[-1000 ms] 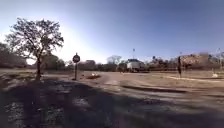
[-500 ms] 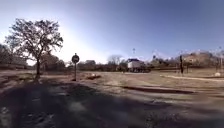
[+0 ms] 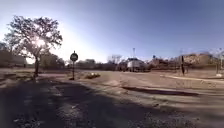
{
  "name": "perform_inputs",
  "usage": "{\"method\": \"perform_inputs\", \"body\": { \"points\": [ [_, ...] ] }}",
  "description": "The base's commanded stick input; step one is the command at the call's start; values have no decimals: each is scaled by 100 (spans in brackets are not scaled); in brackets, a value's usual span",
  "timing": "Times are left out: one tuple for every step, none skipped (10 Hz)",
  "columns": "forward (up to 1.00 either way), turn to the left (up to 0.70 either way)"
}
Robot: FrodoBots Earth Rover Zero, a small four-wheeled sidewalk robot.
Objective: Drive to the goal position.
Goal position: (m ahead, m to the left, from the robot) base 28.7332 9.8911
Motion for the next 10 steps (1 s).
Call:
{"method": "perform_inputs", "body": {
  "points": [
    [50,0],
    [50,0],
    [50,0],
    [50,0],
    [50,0],
    [50,0],
    [50,0],
    [50,0],
    [50,0],
    [50,0]
  ]
}}
